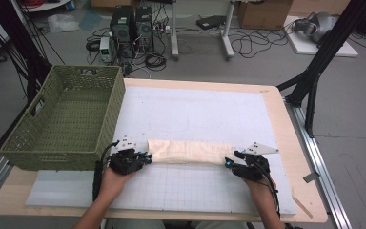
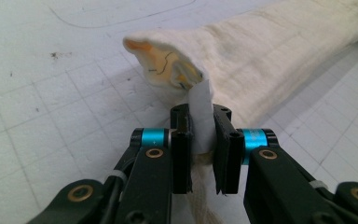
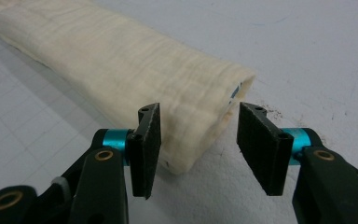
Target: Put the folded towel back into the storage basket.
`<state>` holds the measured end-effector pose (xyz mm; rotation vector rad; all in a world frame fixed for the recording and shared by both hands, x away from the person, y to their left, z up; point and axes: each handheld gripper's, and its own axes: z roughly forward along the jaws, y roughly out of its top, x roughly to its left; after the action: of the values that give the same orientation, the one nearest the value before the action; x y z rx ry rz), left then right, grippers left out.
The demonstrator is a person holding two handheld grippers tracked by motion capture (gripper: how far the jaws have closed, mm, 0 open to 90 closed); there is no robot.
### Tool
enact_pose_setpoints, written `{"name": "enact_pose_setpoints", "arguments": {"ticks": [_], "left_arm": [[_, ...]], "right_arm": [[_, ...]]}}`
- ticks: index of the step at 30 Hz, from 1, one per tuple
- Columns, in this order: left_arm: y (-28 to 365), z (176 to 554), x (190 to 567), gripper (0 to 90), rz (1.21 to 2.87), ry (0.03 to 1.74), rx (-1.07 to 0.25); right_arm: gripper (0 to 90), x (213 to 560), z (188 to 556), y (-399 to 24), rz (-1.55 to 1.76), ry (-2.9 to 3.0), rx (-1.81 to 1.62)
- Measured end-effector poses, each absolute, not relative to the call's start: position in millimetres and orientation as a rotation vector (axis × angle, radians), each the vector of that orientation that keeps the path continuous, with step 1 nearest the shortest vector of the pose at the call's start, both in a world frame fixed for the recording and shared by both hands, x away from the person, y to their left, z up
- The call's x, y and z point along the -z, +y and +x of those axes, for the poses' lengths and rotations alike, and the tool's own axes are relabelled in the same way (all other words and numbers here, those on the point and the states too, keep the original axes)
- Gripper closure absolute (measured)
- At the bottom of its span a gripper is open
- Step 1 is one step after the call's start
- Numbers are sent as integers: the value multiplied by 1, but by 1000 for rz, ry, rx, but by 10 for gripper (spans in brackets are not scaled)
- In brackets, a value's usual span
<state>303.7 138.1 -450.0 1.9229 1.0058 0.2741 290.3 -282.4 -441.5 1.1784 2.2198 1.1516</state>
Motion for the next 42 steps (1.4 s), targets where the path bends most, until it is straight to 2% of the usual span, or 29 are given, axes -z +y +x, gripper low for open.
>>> {"name": "enact_pose_setpoints", "arguments": {"ticks": [14, 17, 20, 24, 42], "left_arm": [[138, 304, 451, 788, 1922, 1000, -274], [138, 304, 451, 787, 1926, 998, -275], [137, 304, 451, 788, 1933, 993, -283], [137, 303, 451, 789, 1936, 992, -287], [139, 299, 428, 816, 1867, 922, -329]], "right_arm": [[532, 451, 292, -279, 1225, 2279, -1135], [613, 451, 292, -278, 1207, 2299, -1148], [733, 451, 291, -277, 1178, 2325, -1174], [788, 451, 290, -276, 1165, 2333, -1179], [808, 433, 286, -284, 1167, 2249, -1204]]}}
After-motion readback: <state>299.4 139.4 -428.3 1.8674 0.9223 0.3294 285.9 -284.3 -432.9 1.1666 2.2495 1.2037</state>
